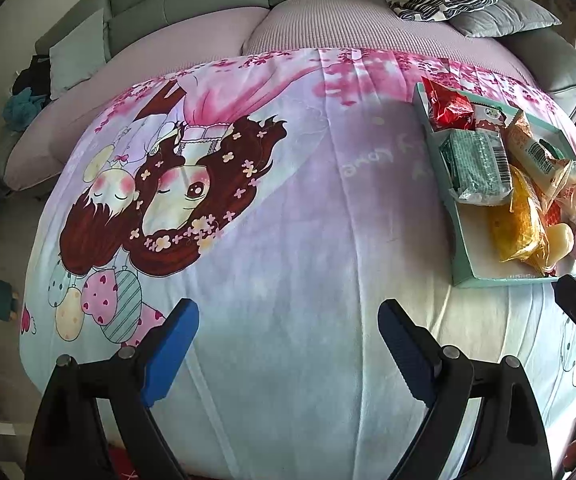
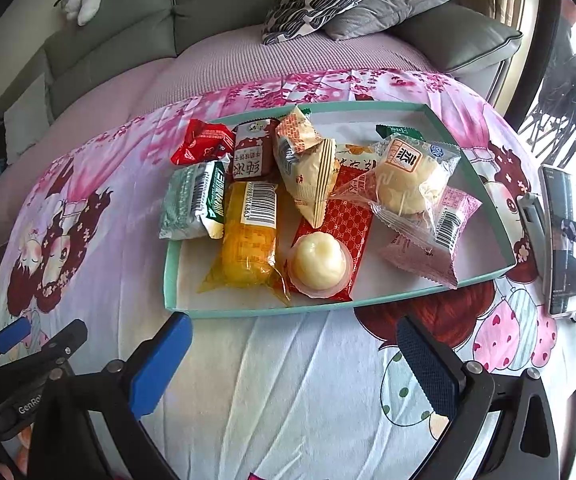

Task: Organize snacks

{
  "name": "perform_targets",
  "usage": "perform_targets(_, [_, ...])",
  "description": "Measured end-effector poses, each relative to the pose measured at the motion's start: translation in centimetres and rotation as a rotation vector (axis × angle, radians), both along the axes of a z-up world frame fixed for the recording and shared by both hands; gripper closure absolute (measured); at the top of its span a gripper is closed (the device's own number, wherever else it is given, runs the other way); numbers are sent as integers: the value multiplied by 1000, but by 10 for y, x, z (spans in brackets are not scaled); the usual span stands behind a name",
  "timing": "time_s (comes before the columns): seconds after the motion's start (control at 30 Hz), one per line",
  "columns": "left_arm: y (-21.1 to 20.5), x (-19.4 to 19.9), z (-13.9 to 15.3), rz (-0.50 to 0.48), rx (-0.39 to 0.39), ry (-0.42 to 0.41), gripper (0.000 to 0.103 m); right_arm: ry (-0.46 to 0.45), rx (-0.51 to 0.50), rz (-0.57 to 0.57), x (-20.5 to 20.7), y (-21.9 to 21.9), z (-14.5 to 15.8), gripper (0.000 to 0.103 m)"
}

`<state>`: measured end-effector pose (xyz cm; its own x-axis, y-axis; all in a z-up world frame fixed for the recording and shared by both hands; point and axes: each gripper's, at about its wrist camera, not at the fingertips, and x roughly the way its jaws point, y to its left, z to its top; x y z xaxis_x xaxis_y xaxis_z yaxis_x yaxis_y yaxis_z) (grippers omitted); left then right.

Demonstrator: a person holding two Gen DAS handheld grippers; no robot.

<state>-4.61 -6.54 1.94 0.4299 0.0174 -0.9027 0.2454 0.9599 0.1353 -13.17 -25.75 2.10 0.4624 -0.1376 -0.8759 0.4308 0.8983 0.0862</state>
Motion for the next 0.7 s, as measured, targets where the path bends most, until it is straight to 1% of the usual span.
perform_targets(0.7, [0, 0, 1, 5, 8, -5, 12, -1, -9, 9, 0, 3, 4, 0])
